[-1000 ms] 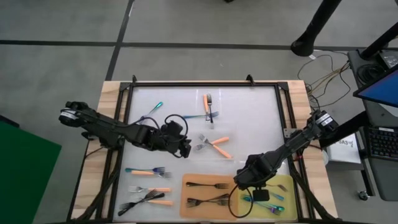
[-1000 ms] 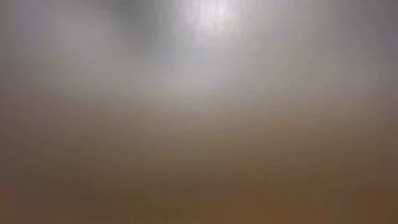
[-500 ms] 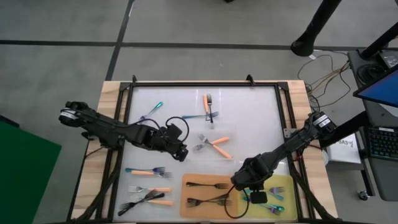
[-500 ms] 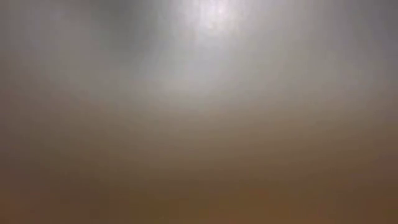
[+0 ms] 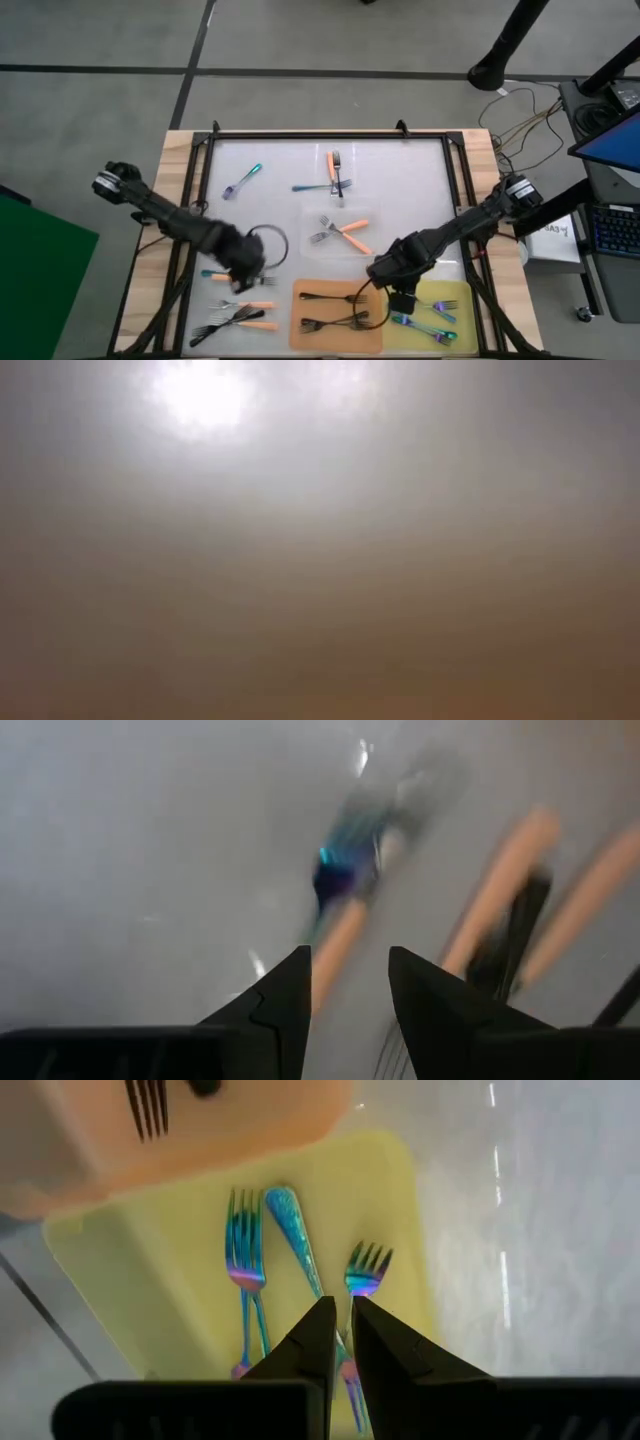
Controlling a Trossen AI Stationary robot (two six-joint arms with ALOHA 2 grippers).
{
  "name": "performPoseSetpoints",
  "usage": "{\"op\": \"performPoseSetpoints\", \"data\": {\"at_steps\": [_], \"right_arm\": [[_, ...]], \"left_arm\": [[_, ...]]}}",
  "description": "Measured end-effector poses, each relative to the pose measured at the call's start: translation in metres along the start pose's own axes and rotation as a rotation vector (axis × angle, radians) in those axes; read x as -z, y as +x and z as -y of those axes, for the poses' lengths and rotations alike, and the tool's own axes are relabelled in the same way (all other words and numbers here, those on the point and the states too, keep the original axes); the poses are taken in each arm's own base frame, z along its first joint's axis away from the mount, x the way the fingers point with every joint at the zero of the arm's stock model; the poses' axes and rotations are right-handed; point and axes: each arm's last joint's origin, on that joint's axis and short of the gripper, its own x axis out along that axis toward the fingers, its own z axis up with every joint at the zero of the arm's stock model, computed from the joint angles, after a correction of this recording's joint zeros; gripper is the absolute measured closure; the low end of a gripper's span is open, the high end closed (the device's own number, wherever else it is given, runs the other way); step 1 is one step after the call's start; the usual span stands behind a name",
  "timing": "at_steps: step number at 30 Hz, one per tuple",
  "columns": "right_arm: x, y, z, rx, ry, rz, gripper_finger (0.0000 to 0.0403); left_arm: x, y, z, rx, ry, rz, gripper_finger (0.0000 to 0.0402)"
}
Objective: Sort silverware by color (type)
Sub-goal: Put the orange fork into the transparent bin
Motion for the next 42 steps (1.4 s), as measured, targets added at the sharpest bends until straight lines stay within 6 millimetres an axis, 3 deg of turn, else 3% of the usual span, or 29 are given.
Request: {"op": "performPoseSetpoints", "data": {"at_steps": [7,15,24,42], "right_arm": [[-0.004,-0.009,0.006,-0.022,0.102,0.03,0.0374],[-0.011,-0.01,0.002,-0.064,0.124,0.106,0.0374],[-0.012,-0.01,0.001,-0.075,0.14,0.113,0.0374],[-0.012,-0.01,0.001,-0.073,0.096,0.115,0.0374]], "left_arm": [[0.033,0.013,0.017,-0.062,0.161,0.031,0.0283],[0.035,0.038,0.015,-0.022,0.103,0.087,0.0286],[0.037,0.052,0.01,-0.007,0.088,0.095,0.0307],[0.043,0.079,0.0,0.056,0.089,0.079,0.0308]]}}
